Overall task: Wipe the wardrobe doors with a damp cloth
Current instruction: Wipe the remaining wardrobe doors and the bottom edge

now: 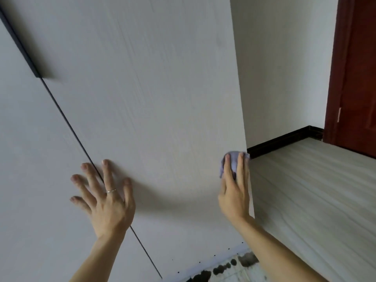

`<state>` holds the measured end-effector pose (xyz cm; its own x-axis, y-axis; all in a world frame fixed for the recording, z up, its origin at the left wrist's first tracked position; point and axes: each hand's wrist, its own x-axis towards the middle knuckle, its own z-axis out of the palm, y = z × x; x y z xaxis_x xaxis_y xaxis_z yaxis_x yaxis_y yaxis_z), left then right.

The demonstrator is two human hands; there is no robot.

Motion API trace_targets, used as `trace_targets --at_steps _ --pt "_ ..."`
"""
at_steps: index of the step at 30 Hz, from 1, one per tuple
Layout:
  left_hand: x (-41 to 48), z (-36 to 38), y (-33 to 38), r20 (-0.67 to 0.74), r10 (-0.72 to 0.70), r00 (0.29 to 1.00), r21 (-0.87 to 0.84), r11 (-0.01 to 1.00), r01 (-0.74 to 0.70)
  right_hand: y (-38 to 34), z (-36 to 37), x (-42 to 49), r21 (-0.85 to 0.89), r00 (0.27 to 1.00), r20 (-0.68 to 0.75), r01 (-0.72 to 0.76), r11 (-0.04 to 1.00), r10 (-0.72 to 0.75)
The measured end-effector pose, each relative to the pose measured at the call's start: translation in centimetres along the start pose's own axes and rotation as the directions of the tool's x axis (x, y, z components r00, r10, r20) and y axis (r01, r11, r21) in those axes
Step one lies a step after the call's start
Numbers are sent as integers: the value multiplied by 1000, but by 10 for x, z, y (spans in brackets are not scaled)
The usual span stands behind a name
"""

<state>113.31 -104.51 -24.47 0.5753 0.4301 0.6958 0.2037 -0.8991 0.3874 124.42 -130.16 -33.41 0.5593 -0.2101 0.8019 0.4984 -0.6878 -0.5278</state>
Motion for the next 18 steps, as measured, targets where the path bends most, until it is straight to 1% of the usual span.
trace_targets --at_steps 2,4,6,7,9,11,13,15,17,18 --pt "2 5 3 -15 7 1000 6 1000 -7 -23 -3 36 47 999 -38 19 999 -18" --pt "3 7 5 -27 18 999 7 1000 -18 -36 -5 69 79 994 -76 86 993 -80" --pt "3 10 4 -26 16 1000 19 1000 -16 -32 -1 74 80 988 -109 120 990 -111" --pt "1 12 2 -21 10 1000 19 1000 -10 -26 1 61 71 989 -107 108 992 -100" --pt "-1 13 1 -12 22 1000 14 1000 -22 -16 6 25 74 996 -87 35 997 -29" --pt "-2 8 0 1 43 999 2 999 -43 -13 7 -6 60 1000 -23 9 998 -8" --pt "-3 2 -1 24 80 997 -4 997 -80 -21 5 -14 30 993 56 104 994 -105" --pt "-5 -6 -9 8 113 994 -9 994 -113 -47 6 0 39 953 96 283 958 -286" --pt "-6 -12 -22 -34 157 987 -7 987 -158 -84 11 23 52 898 77 430 901 -433" --pt "-6 -14 -28 -52 178 983 2 984 -178 -101 14 33 53 875 60 477 877 -480"
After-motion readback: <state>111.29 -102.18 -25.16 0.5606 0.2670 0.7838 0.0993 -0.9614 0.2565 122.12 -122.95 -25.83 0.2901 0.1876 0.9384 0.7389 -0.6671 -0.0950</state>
